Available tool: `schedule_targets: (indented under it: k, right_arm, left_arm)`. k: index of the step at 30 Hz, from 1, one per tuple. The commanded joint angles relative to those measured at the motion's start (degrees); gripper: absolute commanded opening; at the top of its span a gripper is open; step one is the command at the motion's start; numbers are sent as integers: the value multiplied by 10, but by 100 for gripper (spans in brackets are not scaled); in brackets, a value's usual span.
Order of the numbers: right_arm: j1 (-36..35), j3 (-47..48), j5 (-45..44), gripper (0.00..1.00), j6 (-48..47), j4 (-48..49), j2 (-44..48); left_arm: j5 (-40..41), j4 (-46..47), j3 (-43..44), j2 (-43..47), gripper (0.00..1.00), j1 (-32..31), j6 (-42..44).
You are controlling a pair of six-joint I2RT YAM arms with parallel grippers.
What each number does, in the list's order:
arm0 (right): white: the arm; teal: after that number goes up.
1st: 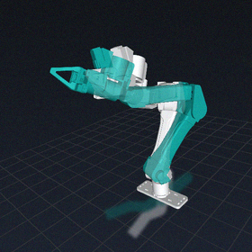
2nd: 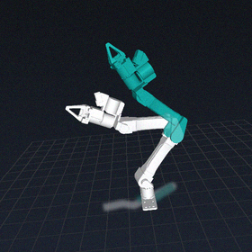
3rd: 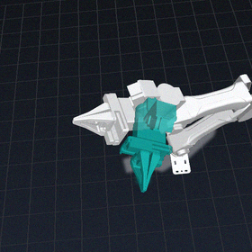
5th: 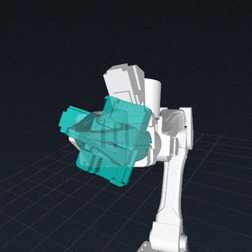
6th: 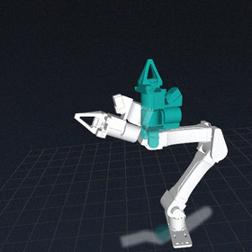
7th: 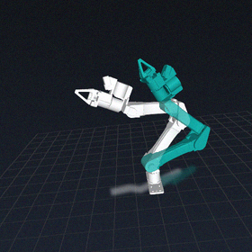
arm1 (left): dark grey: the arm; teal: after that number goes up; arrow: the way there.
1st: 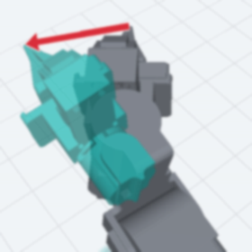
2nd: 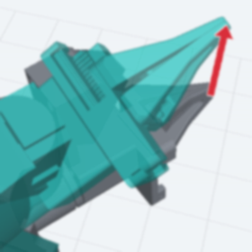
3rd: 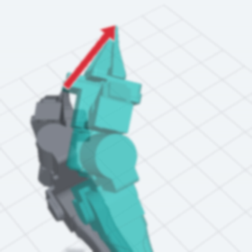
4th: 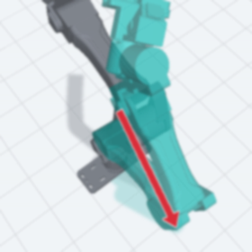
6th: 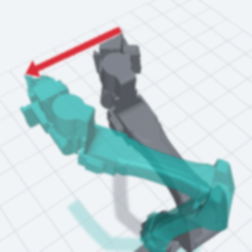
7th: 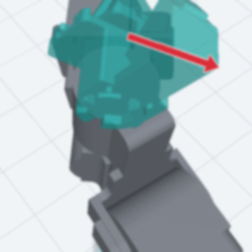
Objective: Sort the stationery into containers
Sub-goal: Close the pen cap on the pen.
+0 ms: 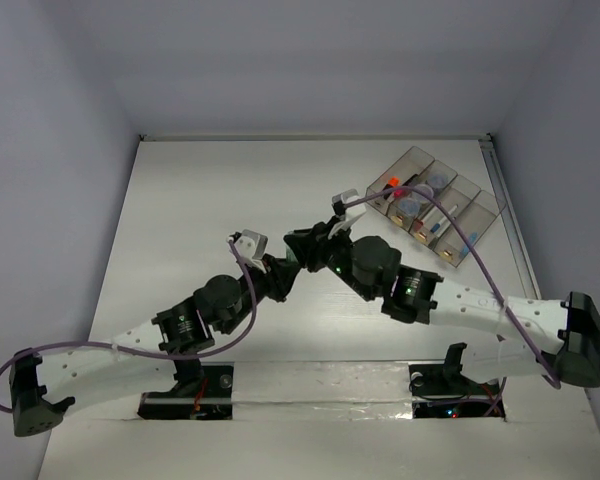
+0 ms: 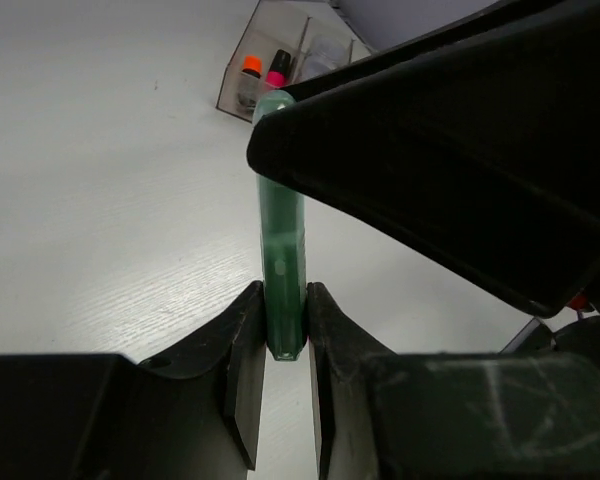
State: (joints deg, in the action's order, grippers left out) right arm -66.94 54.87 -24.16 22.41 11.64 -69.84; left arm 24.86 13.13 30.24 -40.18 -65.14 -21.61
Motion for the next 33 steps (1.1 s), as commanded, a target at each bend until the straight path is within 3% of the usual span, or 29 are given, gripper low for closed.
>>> schedule_targets:
  k: [1, 5, 10, 24, 33]
  right_arm:
    - [-19, -32, -13, 4, -6, -72, 8]
    - [-24, 0, -20, 4, -48, -91, 8]
    - [-24, 17, 17, 3, -33, -115, -15]
    - [-36, -164, 39, 0, 144, -97, 1]
    - [-22, -75, -37, 0, 121, -107, 16]
  left_arm:
    - [26, 125, 52, 43, 0, 6, 2]
    - [-25, 114, 66, 28, 0, 6, -3]
    - [-18, 116, 72, 24, 0, 6, 4]
    - [23, 41, 213, 14, 0, 18, 97]
    - [-69, 109, 139, -56, 0, 23, 17]
